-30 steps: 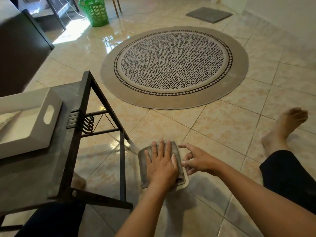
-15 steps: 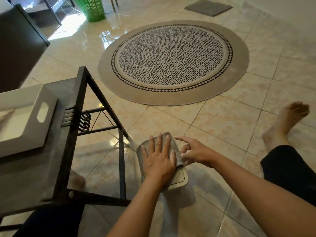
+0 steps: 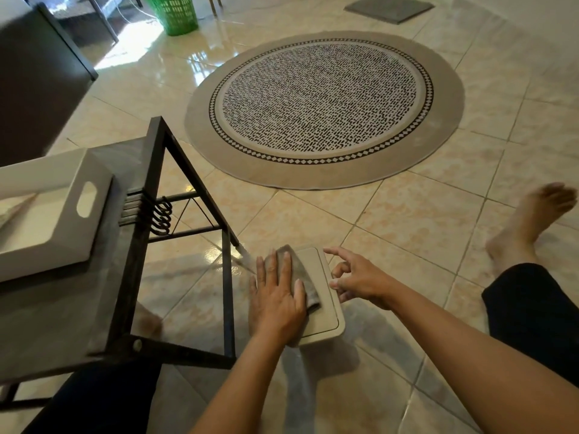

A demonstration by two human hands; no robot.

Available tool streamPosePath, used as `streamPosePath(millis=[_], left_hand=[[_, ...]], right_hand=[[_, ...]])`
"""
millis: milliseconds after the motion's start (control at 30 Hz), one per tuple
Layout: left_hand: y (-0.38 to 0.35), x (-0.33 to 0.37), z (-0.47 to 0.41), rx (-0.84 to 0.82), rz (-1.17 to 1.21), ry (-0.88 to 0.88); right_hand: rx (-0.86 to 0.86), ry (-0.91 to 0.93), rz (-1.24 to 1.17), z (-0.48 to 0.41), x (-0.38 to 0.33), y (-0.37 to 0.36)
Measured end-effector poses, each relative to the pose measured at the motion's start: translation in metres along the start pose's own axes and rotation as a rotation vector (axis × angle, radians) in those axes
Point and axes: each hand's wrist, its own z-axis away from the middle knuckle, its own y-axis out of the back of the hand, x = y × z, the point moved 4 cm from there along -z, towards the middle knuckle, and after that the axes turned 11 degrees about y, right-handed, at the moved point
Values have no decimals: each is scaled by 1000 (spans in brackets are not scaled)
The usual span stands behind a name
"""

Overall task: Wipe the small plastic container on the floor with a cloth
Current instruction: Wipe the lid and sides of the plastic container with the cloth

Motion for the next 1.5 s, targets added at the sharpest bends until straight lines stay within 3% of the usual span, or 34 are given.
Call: streamPosePath(millis=[200,433,800,1033,1200,1500], left_hand=[[-13,18,54,45,-87,-110],[-13,40,39,1,-171,-200],[-2,48,-28,-10,-173,-141],[-3,44,-30,0,-145,-137],[5,9,-11,20,-71,-15],[-18,38,39,-13,-182,-182]], right_hand=[[10,-14,-18,3,-3,-1],[-66,-39,-29,6,-7,3],[-78,-71,-60,3,-5,1],[-79,-105,-42,-3,-11,-3],[-12,-94,-59,-1,-10,-4],[-44,-115,-47,1,-14,-3]])
